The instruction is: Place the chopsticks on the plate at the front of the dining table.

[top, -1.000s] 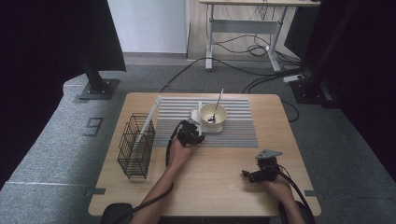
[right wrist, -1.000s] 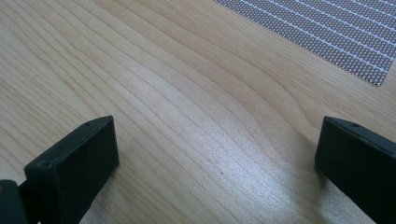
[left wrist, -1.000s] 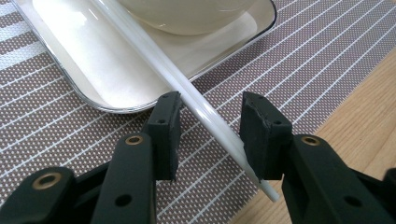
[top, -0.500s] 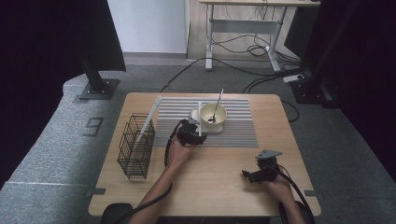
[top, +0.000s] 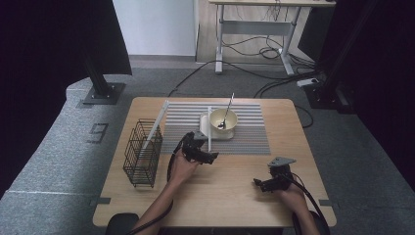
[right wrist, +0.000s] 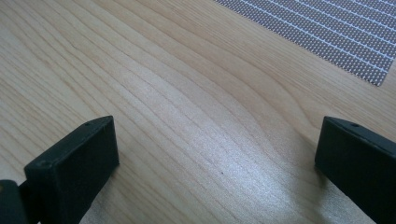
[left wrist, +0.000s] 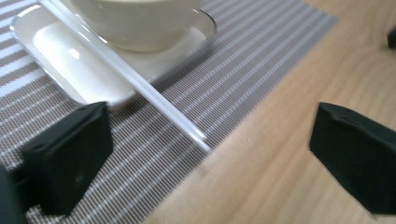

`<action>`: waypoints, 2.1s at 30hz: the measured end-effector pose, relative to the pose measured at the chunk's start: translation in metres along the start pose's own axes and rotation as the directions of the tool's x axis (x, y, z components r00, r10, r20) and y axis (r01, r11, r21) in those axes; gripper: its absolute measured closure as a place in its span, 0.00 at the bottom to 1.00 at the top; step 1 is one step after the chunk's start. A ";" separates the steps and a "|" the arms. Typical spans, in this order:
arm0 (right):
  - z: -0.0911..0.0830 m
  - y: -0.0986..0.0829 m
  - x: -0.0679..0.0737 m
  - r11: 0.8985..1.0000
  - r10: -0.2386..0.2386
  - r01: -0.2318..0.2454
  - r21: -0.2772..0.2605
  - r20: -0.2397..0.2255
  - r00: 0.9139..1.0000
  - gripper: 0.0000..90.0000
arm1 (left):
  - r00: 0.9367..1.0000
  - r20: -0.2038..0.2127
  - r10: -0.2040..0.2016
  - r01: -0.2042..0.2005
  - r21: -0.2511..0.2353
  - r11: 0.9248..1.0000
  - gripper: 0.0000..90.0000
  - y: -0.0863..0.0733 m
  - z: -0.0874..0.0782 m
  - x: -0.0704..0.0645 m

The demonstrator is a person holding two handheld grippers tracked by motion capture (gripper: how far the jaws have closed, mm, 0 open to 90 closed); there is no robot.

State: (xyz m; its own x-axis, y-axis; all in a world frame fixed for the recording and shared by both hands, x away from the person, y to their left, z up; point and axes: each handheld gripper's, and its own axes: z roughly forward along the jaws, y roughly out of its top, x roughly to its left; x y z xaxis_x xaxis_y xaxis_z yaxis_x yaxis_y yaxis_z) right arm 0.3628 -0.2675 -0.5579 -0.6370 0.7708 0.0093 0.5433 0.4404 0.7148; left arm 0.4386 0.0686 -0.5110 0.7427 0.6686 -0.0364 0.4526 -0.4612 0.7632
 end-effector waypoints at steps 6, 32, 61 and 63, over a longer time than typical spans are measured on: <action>0.000 0.000 0.000 1.000 0.000 0.000 0.000 0.000 1.000 0.00 | 0.998 0.046 0.033 -0.032 -0.022 0.999 0.00 -0.013 -0.003 -0.012; 0.000 0.000 0.000 1.000 0.000 0.000 0.000 0.000 1.000 0.00 | 0.988 0.110 0.106 -0.111 0.034 0.993 0.00 -0.031 0.020 -0.033; 0.000 0.000 0.000 1.000 0.001 -0.001 0.000 0.000 1.000 0.00 | 0.992 0.093 0.091 -0.099 0.087 0.991 0.00 -0.028 0.027 -0.028; 0.000 0.000 0.000 1.000 0.001 -0.001 0.000 0.000 1.000 0.00 | 0.992 0.092 0.090 -0.098 0.085 0.992 0.00 -0.027 0.027 -0.028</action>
State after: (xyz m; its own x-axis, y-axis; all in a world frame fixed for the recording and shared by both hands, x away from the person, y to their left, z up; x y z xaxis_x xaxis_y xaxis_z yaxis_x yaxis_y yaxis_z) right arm 0.3627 -0.2674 -0.5579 -0.6367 0.7710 0.0098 0.5438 0.4400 0.7146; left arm 0.4190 0.0465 -0.5485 0.8226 0.5681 -0.0265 0.4180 -0.5723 0.7055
